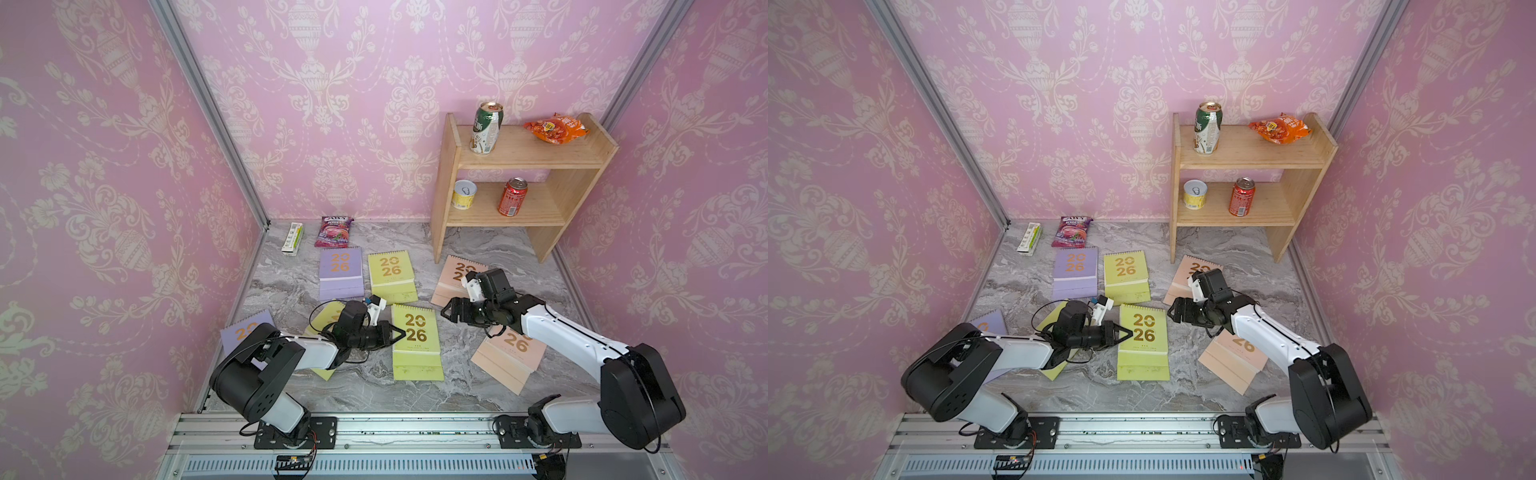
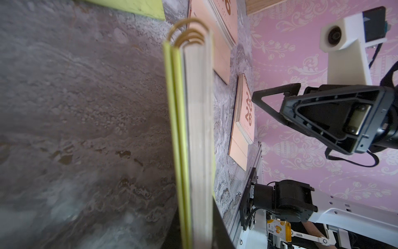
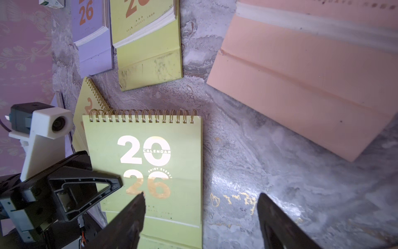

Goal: Stack the calendars
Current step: Place the calendar at the center of the board.

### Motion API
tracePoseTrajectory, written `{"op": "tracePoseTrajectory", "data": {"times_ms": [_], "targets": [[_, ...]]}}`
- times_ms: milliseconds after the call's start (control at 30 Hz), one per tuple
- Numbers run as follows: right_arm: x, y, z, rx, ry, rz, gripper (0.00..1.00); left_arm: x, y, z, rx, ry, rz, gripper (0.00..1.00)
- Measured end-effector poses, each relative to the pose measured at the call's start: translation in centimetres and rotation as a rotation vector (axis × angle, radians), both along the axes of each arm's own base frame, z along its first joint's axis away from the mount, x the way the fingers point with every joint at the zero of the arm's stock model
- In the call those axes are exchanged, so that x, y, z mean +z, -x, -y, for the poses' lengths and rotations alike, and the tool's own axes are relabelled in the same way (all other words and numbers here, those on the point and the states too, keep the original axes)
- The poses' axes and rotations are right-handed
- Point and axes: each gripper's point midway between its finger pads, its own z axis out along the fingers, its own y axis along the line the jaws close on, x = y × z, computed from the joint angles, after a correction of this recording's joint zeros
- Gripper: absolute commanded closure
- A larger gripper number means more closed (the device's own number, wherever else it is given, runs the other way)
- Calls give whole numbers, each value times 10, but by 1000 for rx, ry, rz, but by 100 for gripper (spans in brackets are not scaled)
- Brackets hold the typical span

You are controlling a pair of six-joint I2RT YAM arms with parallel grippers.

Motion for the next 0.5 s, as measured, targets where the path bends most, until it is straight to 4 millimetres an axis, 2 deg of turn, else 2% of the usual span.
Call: {"op": "tracePoseTrajectory", "data": {"times_ms": [100,200,233,300,467,500], "targets": [[-2,-1,5,-15,17,-5,17,-4,-1,2,-4,-4,-23,96],[-4,-1,7,-24,28,-6,17,-4,-2,3,-6,-13,-39,88],[-4,-1,8,-26,31,-6,17,-5,-2,3,-8,-20,-44,83],[-5,-1,10,-31,36,-9,17,-7,-3,2,-12,-45,-51,78],[-6,-1,13,-40,47,-12,17,-29,3,-12,-9,-167,-86,53],[-7,-1,13,-40,48,-13,17,-27,2,-11,-13,-172,-78,50]]}}
